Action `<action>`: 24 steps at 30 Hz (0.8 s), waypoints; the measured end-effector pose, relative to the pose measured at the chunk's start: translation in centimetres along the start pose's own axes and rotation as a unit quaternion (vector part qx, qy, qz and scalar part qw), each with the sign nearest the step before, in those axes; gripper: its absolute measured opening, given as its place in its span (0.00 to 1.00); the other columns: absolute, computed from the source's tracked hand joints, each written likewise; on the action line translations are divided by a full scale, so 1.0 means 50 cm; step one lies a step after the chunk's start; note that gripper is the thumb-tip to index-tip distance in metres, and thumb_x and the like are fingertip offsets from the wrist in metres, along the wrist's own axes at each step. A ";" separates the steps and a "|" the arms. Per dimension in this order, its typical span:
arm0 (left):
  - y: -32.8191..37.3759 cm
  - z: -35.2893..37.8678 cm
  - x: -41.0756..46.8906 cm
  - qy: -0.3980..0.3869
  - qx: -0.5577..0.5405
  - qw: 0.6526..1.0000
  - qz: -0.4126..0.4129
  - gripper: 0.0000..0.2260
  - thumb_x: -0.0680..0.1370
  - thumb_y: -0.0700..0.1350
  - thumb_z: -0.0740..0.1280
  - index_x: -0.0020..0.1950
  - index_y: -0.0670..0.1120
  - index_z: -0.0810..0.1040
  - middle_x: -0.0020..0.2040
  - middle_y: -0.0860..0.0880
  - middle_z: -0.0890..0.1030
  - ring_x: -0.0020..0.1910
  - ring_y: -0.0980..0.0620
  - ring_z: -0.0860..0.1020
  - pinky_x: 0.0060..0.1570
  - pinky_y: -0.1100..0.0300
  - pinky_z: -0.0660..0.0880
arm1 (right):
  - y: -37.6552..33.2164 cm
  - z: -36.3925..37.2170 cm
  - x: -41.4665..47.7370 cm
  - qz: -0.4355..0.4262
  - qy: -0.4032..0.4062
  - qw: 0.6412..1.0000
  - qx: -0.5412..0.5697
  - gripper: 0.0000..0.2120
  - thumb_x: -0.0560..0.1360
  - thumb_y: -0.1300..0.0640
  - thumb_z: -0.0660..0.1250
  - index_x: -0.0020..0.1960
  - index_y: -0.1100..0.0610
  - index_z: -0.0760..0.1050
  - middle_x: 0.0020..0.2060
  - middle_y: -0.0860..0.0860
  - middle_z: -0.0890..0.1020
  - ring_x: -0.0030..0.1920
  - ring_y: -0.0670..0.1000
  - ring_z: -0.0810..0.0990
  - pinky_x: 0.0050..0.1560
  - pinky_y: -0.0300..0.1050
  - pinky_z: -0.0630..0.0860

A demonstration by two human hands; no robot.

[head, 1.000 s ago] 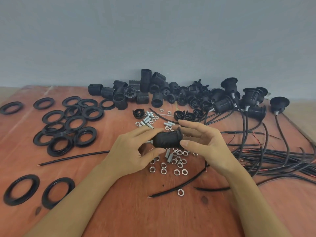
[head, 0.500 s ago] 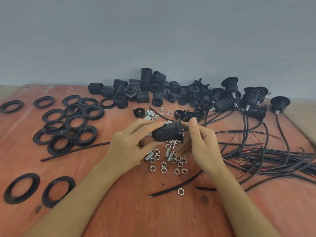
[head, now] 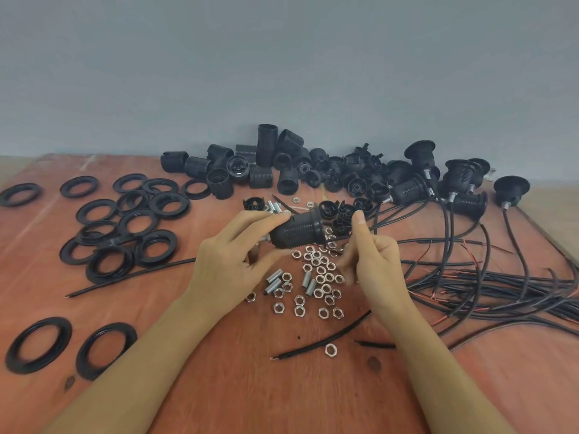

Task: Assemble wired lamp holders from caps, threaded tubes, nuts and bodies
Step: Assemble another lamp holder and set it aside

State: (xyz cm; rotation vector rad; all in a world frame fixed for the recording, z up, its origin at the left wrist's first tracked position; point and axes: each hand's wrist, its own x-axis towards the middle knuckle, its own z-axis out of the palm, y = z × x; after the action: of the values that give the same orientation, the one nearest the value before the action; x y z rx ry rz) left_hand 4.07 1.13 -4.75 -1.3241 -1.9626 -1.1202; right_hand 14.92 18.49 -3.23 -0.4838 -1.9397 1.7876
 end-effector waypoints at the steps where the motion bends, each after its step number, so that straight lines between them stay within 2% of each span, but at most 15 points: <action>1: -0.001 -0.001 0.001 0.003 0.003 1.000 0.000 0.18 0.75 0.47 0.73 0.63 0.43 0.79 0.56 0.47 0.80 0.36 0.46 0.81 0.41 0.53 0.79 | 0.001 -0.001 0.001 -0.007 0.021 1.000 0.006 0.34 0.77 0.33 0.56 0.22 0.55 0.74 0.17 0.52 0.72 0.20 0.47 0.69 0.32 0.35 0.75; 2: -0.001 -0.001 0.001 0.003 0.007 1.000 0.002 0.18 0.75 0.47 0.73 0.63 0.43 0.79 0.56 0.47 0.80 0.36 0.45 0.81 0.41 0.53 0.79 | 0.001 -0.001 0.001 -0.008 0.030 0.999 0.015 0.32 0.77 0.34 0.57 0.24 0.53 0.75 0.18 0.52 0.72 0.20 0.47 0.69 0.31 0.36 0.75; 5: 0.001 0.000 0.000 -0.002 0.008 1.000 0.010 0.16 0.76 0.48 0.71 0.62 0.43 0.80 0.56 0.47 0.80 0.32 0.49 0.79 0.35 0.53 0.79 | -0.001 0.010 -0.003 0.017 -0.029 0.998 0.052 0.25 0.74 0.33 0.57 0.42 0.51 0.83 0.29 0.55 0.81 0.25 0.48 0.75 0.26 0.39 0.71; 6: 0.001 -0.001 0.000 -0.001 0.005 1.000 0.011 0.16 0.76 0.48 0.71 0.62 0.43 0.80 0.56 0.47 0.80 0.31 0.50 0.78 0.35 0.54 0.79 | 0.002 0.013 -0.003 0.017 -0.033 0.998 0.049 0.25 0.74 0.33 0.58 0.39 0.51 0.83 0.29 0.56 0.81 0.25 0.48 0.75 0.26 0.40 0.71; 8: 0.002 -0.002 0.000 0.004 0.002 1.000 0.010 0.16 0.76 0.47 0.71 0.62 0.43 0.79 0.56 0.47 0.79 0.33 0.48 0.79 0.37 0.53 0.79 | 0.008 0.013 -0.002 -0.003 0.011 0.999 0.031 0.31 0.76 0.33 0.58 0.24 0.52 0.75 0.19 0.54 0.74 0.21 0.49 0.70 0.30 0.39 0.72; 10: 0.002 -0.004 0.001 0.007 0.008 1.000 0.011 0.16 0.75 0.45 0.72 0.62 0.42 0.80 0.55 0.47 0.80 0.33 0.48 0.79 0.36 0.53 0.80 | 0.008 0.007 -0.001 -0.016 0.050 0.998 0.032 0.33 0.76 0.33 0.57 0.20 0.53 0.71 0.16 0.51 0.69 0.20 0.48 0.67 0.32 0.38 0.73; 11: 0.002 -0.005 0.001 0.008 0.012 1.000 0.011 0.17 0.75 0.45 0.72 0.62 0.42 0.80 0.55 0.46 0.80 0.33 0.48 0.79 0.35 0.53 0.80 | 0.005 0.007 -0.003 -0.011 0.045 0.998 0.042 0.32 0.74 0.31 0.57 0.23 0.53 0.75 0.18 0.51 0.71 0.21 0.48 0.69 0.30 0.38 0.73; 13: 0.003 -0.004 0.000 0.010 0.019 1.000 0.016 0.16 0.74 0.43 0.73 0.62 0.43 0.80 0.55 0.45 0.80 0.31 0.49 0.78 0.33 0.53 0.79 | 0.000 0.010 -0.007 0.015 -0.018 0.998 0.062 0.29 0.71 0.27 0.57 0.39 0.51 0.81 0.26 0.53 0.79 0.25 0.49 0.74 0.25 0.41 0.70; 15: 0.003 -0.001 0.001 0.019 0.024 0.999 0.025 0.18 0.73 0.40 0.74 0.62 0.46 0.79 0.54 0.46 0.81 0.32 0.53 0.76 0.31 0.54 0.78 | -0.002 0.019 -0.012 0.027 -0.094 0.994 0.057 0.27 0.71 0.30 0.62 0.54 0.51 0.81 0.36 0.53 0.83 0.31 0.52 0.78 0.25 0.43 0.72; 16: 0.003 0.000 0.001 0.021 0.029 0.999 0.032 0.19 0.73 0.39 0.74 0.63 0.47 0.77 0.54 0.46 0.81 0.33 0.57 0.75 0.30 0.55 0.78 | -0.002 0.025 -0.015 0.025 -0.119 0.991 0.055 0.25 0.70 0.34 0.65 0.58 0.51 0.79 0.40 0.54 0.84 0.34 0.53 0.79 0.26 0.44 0.74; 18: 0.004 0.002 0.002 0.026 0.042 0.997 0.053 0.19 0.73 0.37 0.73 0.63 0.48 0.76 0.54 0.46 0.81 0.36 0.64 0.69 0.28 0.57 0.77 | -0.001 0.038 -0.019 0.017 -0.120 0.991 0.053 0.20 0.71 0.44 0.71 0.59 0.52 0.79 0.43 0.54 0.84 0.34 0.54 0.79 0.28 0.44 0.76; 20: 0.005 0.002 0.003 0.031 0.051 0.996 0.072 0.19 0.74 0.36 0.72 0.63 0.48 0.76 0.54 0.46 0.82 0.37 0.65 0.68 0.28 0.59 0.76 | -0.004 0.047 -0.022 0.022 -0.096 0.992 0.075 0.17 0.71 0.50 0.73 0.57 0.53 0.79 0.45 0.53 0.85 0.36 0.53 0.82 0.35 0.43 0.78; 22: 0.006 0.001 0.005 0.039 0.058 0.994 0.087 0.19 0.75 0.36 0.72 0.64 0.47 0.75 0.54 0.46 0.82 0.39 0.63 0.75 0.28 0.57 0.78 | -0.010 0.045 -0.017 0.046 -0.085 0.981 0.166 0.20 0.70 0.52 0.73 0.60 0.58 0.76 0.50 0.55 0.85 0.45 0.55 0.85 0.46 0.46 0.80; 24: 0.007 0.000 0.007 0.050 0.068 0.993 0.087 0.19 0.75 0.35 0.72 0.64 0.46 0.76 0.52 0.45 0.83 0.37 0.54 0.81 0.28 0.56 0.78 | -0.026 0.034 -0.002 0.073 -0.067 0.947 0.307 0.26 0.71 0.50 0.72 0.63 0.63 0.72 0.52 0.58 0.84 0.47 0.57 0.84 0.52 0.52 0.80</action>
State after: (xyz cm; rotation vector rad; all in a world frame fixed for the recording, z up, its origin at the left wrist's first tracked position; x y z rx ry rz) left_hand 4.26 1.33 -4.36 -1.3115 -1.7806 -0.9353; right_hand 14.15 16.91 -2.06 -0.2969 -1.3303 2.4338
